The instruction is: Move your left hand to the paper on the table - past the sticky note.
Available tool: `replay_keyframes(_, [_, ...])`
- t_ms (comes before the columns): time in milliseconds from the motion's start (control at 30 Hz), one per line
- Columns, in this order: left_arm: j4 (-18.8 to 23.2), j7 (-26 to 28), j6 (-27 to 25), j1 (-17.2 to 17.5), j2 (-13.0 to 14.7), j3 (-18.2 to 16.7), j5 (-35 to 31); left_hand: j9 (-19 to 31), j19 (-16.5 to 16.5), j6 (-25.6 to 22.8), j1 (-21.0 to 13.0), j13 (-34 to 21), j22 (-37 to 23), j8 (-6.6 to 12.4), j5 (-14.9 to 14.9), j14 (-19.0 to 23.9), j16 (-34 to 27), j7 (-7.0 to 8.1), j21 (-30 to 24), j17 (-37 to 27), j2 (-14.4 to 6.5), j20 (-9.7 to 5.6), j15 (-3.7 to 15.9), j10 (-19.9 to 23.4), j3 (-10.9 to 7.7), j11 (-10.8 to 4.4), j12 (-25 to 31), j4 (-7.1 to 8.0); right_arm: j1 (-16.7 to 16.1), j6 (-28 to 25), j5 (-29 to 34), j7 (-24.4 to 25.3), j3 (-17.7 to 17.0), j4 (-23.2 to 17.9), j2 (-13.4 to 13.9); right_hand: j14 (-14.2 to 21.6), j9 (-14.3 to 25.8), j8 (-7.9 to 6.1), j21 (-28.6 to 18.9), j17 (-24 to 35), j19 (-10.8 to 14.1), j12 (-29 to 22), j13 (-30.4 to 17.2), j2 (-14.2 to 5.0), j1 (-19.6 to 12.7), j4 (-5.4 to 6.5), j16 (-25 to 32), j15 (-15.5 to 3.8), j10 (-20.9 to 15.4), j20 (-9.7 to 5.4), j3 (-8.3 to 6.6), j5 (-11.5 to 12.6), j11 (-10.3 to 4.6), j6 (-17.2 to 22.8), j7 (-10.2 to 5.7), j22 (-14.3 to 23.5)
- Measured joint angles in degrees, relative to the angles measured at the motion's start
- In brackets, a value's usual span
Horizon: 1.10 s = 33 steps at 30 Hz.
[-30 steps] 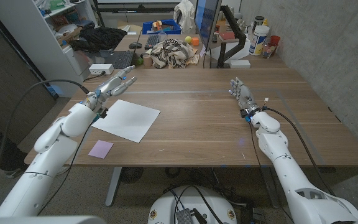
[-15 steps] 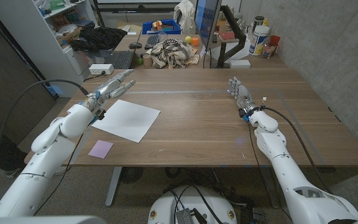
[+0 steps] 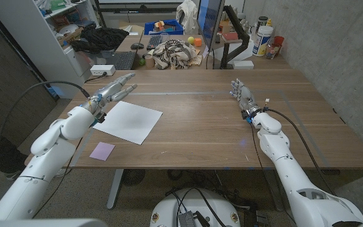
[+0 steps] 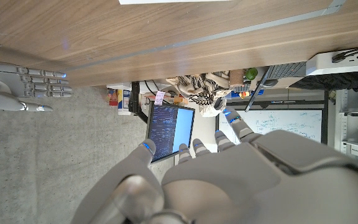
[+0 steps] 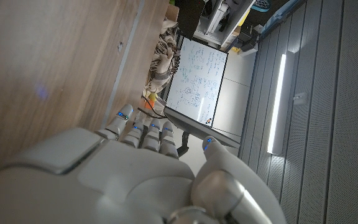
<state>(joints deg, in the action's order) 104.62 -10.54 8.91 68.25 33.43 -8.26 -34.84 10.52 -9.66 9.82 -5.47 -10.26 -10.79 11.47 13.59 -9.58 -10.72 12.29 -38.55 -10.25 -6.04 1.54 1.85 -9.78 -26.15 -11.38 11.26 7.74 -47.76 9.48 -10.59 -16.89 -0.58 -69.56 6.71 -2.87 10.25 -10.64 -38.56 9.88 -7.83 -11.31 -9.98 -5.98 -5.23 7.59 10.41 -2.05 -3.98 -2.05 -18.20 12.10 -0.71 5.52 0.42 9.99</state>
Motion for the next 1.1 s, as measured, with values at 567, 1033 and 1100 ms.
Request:
replay_keyframes(567, [0.17, -0.24, -0.95, 0.57, 1.31, 1.36, -2.15, 0.00, 0.00, 0.00, 0.00, 0.00, 0.00, 0.00, 0.00, 0.00, 0.00, 0.00, 0.21, 0.00, 0.00, 0.00, 0.00, 0.00, -0.17, 0.01, 0.00, 0.17, 0.21, -0.10, 0.18, -0.49, -0.07, 0.58, -0.10, 0.00, 0.00, 0.00, 0.21, 0.00, 0.00, 0.00, 0.00, 0.00, 0.00, 0.00, 0.00, 0.00, 0.00, 0.00, 0.00, 0.00, 0.00, 0.00, 0.00, 0.00])
replay_keyframes(1033, [-0.01, -0.45, -1.33, 0.85, 2.48, 2.21, -3.67, 0.00, 0.00, 0.00, -0.30, 0.00, 0.01, 0.00, 0.00, 0.00, 0.00, 0.00, 0.44, 0.00, -0.30, 0.00, 0.00, 0.00, -0.16, 0.02, 0.00, 0.16, 1.02, 0.24, 0.57, -0.68, 0.07, 1.62, -0.37, 0.00, 0.00, 0.00, 0.42, 0.00, 0.34, 0.00, 0.00, 0.00, 0.00, 0.00, 0.00, 0.00, 0.00, 0.29, 0.00, 0.00, 0.00, 0.43, -0.43, 0.00])
replay_keyframes(1100, [-0.10, -0.54, -1.41, 0.85, 2.68, 2.40, -3.93, 0.00, 0.00, 0.00, -0.30, 0.00, 0.01, 0.00, 0.00, 0.00, 0.00, 0.00, 0.44, 0.00, -0.30, 0.00, 0.00, 0.00, -0.16, 0.02, 0.00, 0.16, 1.13, 0.35, 0.62, -0.71, 0.07, 1.77, -0.42, 0.00, 0.00, 0.00, 0.42, 0.00, 0.55, 0.00, 0.00, 0.00, 0.00, 0.00, 0.00, 0.00, 0.00, 0.08, 0.00, 0.00, 0.00, 0.43, -0.43, 0.00])
